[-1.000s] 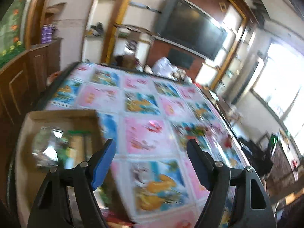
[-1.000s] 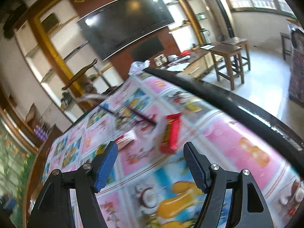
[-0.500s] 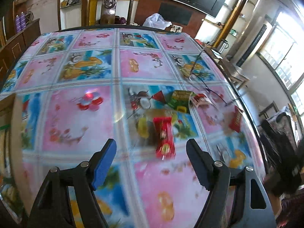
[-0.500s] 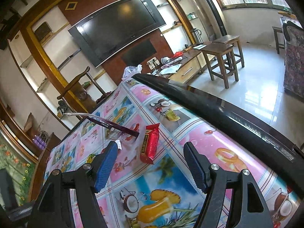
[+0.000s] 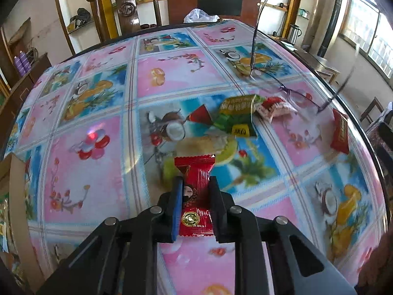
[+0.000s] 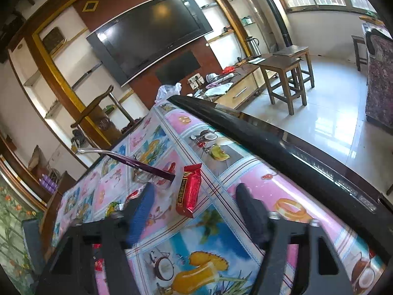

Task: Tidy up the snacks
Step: 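Grasp a red candy bar with the left tool while the right tool grasps a red black-labelled bar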

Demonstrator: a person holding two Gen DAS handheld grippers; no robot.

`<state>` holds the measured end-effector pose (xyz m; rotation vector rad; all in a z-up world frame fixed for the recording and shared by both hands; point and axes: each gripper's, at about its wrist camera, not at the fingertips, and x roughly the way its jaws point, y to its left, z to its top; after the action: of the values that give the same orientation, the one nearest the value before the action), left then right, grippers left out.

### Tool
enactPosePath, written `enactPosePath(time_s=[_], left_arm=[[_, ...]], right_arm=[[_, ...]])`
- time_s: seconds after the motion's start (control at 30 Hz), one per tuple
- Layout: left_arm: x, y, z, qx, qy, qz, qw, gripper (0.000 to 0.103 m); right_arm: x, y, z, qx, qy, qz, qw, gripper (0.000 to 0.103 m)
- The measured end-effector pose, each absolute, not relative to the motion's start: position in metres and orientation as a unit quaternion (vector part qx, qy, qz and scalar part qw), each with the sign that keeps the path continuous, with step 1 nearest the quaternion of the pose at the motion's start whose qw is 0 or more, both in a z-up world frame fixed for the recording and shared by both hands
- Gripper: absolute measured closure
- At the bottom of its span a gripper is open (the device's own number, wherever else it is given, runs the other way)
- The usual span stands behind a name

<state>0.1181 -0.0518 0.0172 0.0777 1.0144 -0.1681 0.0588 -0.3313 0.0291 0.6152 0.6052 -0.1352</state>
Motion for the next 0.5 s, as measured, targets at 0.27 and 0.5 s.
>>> enactPosePath(time_s=[0.27, 0.5], left_arm=[[0.078, -0.017, 0.016, 0.038, 0.474, -0.088, 0.875, 0.084], [0.076, -0.020, 0.015, 0.049, 0.461, -0.088, 0.882, 0.084]], right_arm=[[0.100, -0.312, 0.009, 0.263, 0.365, -0.057, 0.891, 0.055], [0.119, -0.280, 0.006, 0.141, 0.402, -0.094, 0.900, 0.068]])
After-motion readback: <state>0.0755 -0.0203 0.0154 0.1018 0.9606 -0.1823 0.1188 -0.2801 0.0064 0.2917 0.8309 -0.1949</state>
